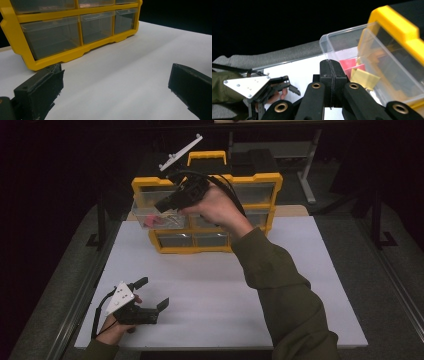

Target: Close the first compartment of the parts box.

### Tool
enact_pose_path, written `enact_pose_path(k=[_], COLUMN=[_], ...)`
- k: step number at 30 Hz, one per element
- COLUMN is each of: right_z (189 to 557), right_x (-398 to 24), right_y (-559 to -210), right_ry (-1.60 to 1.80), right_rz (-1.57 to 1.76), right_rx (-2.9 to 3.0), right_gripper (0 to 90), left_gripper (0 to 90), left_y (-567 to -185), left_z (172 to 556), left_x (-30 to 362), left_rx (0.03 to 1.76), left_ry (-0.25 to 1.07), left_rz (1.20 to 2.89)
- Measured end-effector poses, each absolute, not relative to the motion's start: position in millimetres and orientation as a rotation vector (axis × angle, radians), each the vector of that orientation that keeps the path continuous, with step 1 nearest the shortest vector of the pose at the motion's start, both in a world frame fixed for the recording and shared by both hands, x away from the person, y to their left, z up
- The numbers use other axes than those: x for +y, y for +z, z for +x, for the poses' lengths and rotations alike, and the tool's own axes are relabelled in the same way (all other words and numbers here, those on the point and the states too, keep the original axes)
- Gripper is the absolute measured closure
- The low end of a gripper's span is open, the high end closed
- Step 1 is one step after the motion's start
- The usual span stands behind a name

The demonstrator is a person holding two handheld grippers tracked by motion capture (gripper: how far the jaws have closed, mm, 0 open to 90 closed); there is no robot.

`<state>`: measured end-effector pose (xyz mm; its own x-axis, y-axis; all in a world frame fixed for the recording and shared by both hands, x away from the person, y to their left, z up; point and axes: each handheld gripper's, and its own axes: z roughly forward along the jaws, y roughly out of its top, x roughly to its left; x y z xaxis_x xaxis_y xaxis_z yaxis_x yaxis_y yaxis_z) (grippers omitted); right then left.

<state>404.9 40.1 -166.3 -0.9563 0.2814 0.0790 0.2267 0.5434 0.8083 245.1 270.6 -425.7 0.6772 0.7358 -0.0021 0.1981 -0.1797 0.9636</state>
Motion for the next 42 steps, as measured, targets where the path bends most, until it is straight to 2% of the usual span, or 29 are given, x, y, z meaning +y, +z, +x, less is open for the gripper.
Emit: enact_pose_path(k=[15,42], right_z=[405.5,421.4], right_x=[54.6,58.0], right_y=[-191.3,-190.6], right_ry=[1.300,1.298], right_rz=[0.399,0.478], right_rx=[2.740,2.676], right_gripper=[89.2,89.3], left_gripper=[0.0,0.0], left_y=[-425.5,-425.9], left_z=[245.1,245.5], left_x=[271.0,270.4], left_rx=[0.759,0.759], left_ry=[0.571,0.568], left_rz=[1.726,1.724])
